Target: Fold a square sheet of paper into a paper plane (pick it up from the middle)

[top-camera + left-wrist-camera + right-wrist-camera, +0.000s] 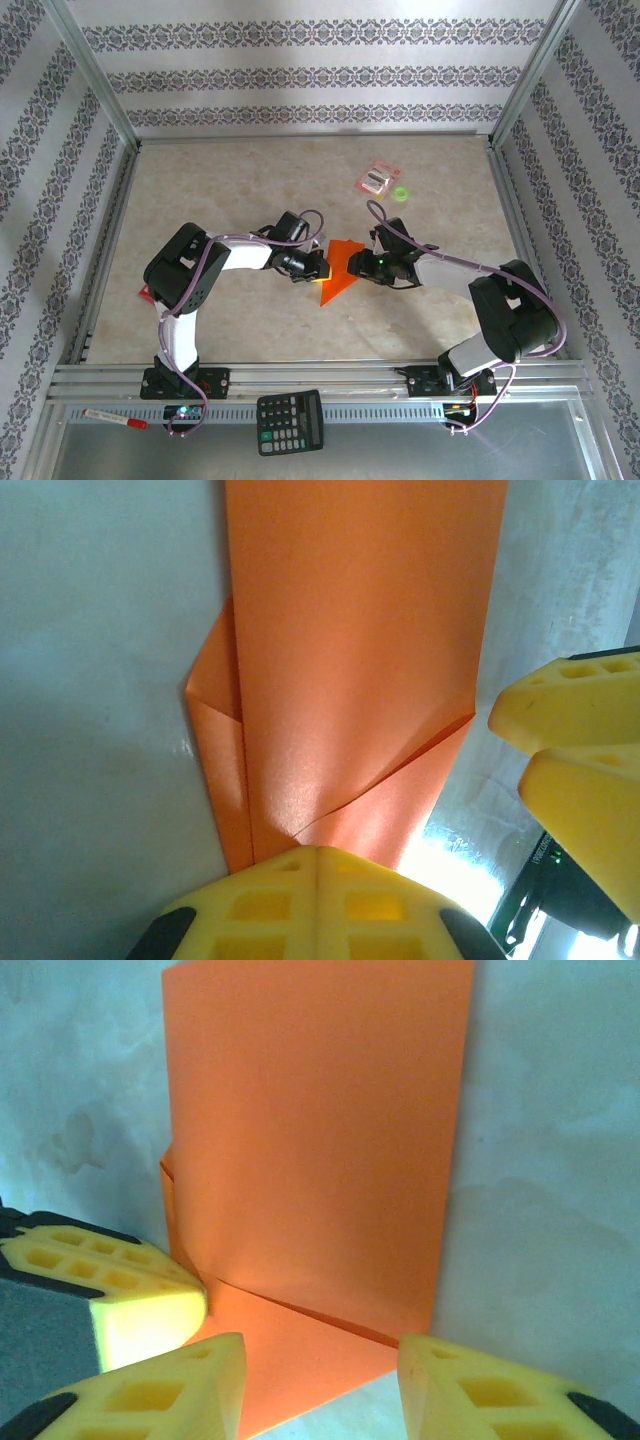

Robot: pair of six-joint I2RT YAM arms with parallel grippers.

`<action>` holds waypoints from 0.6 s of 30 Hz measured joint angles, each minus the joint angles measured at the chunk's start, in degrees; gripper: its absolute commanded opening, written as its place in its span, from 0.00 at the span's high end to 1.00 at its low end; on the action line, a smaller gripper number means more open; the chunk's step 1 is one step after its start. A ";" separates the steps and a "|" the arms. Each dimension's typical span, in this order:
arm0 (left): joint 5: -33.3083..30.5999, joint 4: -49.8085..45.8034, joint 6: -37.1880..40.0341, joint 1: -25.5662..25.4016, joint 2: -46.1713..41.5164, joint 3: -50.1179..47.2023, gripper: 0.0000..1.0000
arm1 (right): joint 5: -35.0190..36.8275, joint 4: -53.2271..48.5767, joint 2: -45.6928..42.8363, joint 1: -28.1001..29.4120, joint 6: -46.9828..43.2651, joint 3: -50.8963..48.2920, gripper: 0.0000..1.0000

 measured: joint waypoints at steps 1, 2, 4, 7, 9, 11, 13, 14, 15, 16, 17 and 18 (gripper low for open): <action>0.02 0.02 0.00 0.00 0.02 0.00 1.00 | 0.24 -0.22 0.02 0.00 -0.17 0.00 0.56; 0.02 0.02 0.00 0.00 0.02 0.00 1.00 | 0.48 -0.26 0.11 0.00 -0.31 0.00 0.56; 0.02 0.02 0.00 0.00 0.02 0.00 1.00 | 0.76 -0.26 0.59 0.28 -0.70 0.02 0.56; 0.04 0.04 0.00 0.00 0.02 0.00 1.00 | 1.01 -0.28 1.75 0.39 -1.05 0.04 0.56; 0.04 0.07 0.00 0.00 0.02 0.00 1.00 | 1.03 -0.50 2.12 0.37 -1.07 0.44 0.56; 0.04 0.07 0.00 0.00 0.02 0.00 1.00 | 0.98 -0.94 2.43 0.66 -1.09 0.90 0.56; 0.04 0.07 0.00 0.00 0.02 0.00 1.00 | 0.94 -1.01 2.54 0.70 -1.07 1.05 0.56; 0.07 0.07 0.00 0.00 0.04 0.00 1.00 | 0.90 -0.94 2.54 0.72 -1.05 1.05 0.56; 0.11 0.11 0.00 0.00 0.09 0.00 1.00 | 0.85 -0.87 2.54 0.70 -1.03 1.05 0.56; 0.26 0.15 0.00 0.00 0.13 0.00 1.00 | 0.70 -0.85 2.54 0.70 -1.01 1.05 0.57; 0.31 0.15 0.00 0.00 0.17 0.00 1.00 | 0.57 -0.76 2.54 0.70 -1.01 1.05 0.56; 0.39 0.17 0.00 0.00 0.17 0.00 1.00 | 0.35 -0.52 2.54 0.70 -0.98 1.05 0.57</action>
